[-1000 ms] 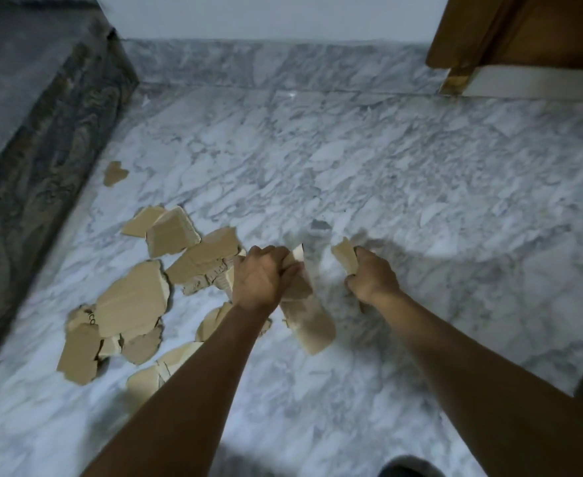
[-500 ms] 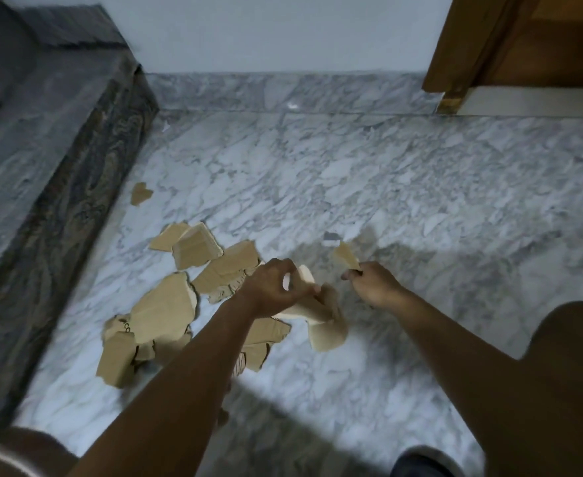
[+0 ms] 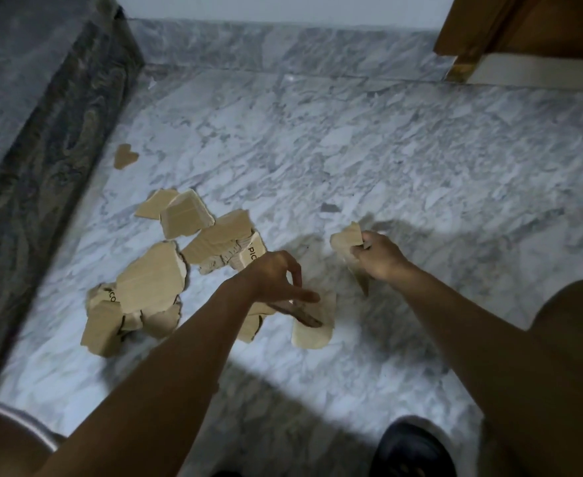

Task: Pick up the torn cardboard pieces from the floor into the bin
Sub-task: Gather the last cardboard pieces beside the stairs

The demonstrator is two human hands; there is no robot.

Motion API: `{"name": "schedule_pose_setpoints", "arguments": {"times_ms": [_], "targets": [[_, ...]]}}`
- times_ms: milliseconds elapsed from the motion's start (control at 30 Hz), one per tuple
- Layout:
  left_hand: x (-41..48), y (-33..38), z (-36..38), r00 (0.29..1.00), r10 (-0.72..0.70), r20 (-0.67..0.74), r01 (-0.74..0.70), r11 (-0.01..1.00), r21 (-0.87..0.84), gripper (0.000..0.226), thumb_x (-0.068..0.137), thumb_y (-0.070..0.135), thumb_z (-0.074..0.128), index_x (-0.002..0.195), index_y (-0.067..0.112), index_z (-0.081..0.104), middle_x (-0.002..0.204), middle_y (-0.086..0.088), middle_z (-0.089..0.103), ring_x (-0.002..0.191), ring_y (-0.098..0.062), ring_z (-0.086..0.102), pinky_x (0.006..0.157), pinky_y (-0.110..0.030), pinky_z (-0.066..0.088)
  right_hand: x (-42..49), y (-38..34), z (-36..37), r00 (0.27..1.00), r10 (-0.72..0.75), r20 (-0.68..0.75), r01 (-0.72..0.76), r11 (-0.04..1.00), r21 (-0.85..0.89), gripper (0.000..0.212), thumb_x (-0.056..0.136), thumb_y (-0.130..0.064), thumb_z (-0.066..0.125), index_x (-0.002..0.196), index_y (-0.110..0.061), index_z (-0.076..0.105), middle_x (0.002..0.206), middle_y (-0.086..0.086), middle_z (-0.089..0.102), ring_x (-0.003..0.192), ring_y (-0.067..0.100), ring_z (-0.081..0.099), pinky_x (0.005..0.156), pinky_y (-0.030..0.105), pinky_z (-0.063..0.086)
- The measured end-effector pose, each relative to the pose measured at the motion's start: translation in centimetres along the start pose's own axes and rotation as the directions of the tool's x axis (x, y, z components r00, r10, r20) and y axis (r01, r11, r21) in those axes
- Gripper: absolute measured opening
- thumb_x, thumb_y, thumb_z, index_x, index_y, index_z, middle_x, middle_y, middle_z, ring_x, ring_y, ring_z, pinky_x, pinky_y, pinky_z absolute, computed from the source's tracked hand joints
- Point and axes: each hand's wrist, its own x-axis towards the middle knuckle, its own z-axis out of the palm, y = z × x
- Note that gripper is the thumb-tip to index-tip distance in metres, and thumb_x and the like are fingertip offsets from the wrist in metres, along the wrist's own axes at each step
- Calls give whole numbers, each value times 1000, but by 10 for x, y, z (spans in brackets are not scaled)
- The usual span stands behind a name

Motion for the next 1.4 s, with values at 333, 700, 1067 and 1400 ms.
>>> {"name": "schedule_pose_setpoints", "arguments": {"times_ms": [333, 700, 1067, 1400], "targets": [[-12, -5, 39, 990, 127, 66, -143, 854, 501, 93, 53, 67, 78, 134, 46, 37, 136, 2, 40, 123, -24, 40, 98, -45, 39, -7, 18, 15, 997, -8, 73, 5, 999, 35, 36, 95, -26, 60, 130, -15, 62, 127, 10, 64, 115, 29, 60, 97, 39, 50], [1, 10, 25, 945, -14, -326, -59, 975, -213, 25, 76, 40, 75, 90, 21, 71, 86, 1, 75, 84, -16, 70, 73, -32, 55, -18, 32, 8, 990, -99, -105, 108, 990, 91, 29, 82, -32, 79, 98, -8, 74, 95, 0, 73, 91, 19, 68, 83, 35, 53], [-76, -31, -56, 818, -420, -394, -244, 368, -897, 22, 81, 7, 77, 102, 4, 71, 91, -1, 75, 78, -15, 72, 64, -25, 55, -6, -52, 16, 971, -203, 127, 187, 974, 125, 26, 83, -33, 77, 88, -8, 73, 82, 5, 72, 77, 22, 68, 66, 33, 50], [-135, -100, -30, 716, -656, -240, -224, 111, -968, 38, 83, 13, 76, 117, 0, 65, 97, -8, 72, 81, -19, 69, 64, -27, 58, -38, -132, 98, 825, -263, 500, -25, 867, 497, 55, 63, -42, 89, 109, -16, 74, 113, 6, 74, 112, 24, 66, 101, 42, 48]]}}
